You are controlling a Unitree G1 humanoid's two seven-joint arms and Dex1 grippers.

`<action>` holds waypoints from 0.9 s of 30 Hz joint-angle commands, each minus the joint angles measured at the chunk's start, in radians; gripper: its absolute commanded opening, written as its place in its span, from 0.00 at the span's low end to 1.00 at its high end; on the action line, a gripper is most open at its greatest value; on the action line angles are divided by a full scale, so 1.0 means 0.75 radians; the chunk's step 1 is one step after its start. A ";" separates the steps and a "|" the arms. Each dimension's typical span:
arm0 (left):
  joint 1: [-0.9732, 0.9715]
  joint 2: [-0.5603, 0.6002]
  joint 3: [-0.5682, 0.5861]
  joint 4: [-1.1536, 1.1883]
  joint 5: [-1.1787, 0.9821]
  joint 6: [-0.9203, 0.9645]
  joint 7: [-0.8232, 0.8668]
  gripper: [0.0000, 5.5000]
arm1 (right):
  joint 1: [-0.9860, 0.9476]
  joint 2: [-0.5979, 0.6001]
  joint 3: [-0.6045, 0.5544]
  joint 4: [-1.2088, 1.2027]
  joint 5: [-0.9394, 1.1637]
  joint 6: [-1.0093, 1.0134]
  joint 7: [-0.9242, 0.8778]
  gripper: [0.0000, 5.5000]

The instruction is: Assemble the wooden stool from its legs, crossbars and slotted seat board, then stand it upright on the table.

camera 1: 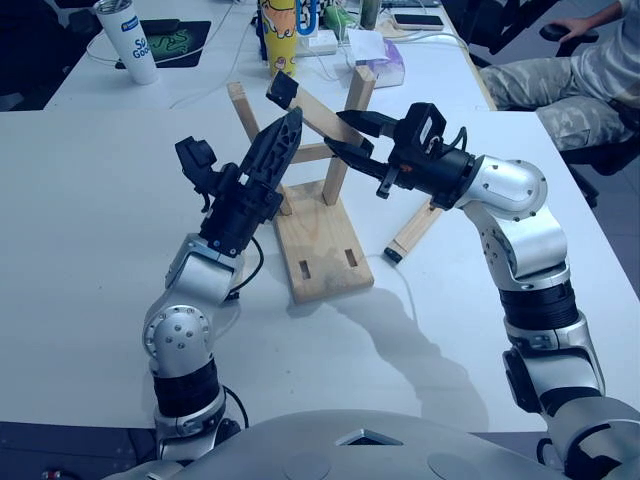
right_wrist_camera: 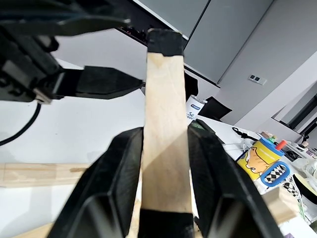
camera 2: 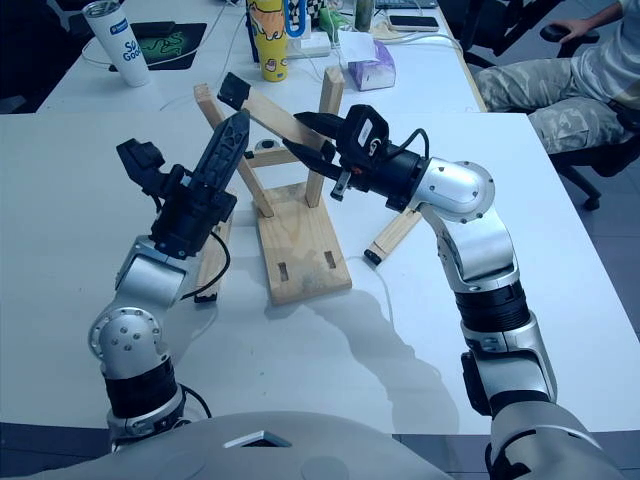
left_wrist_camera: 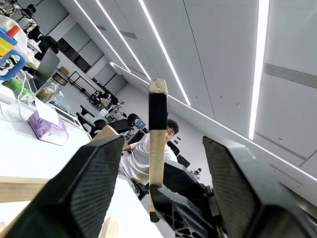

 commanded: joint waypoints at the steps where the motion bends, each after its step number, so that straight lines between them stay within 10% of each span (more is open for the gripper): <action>1: -0.027 -0.017 -0.013 0.021 -0.015 -0.022 0.032 0.53 | 0.014 -0.004 0.021 -0.035 -0.024 -0.026 0.027 0.24; 27: -0.059 -0.002 0.010 0.112 0.001 -0.094 0.063 0.08 | 0.045 0.009 0.035 -0.046 -0.020 0.028 0.059 0.24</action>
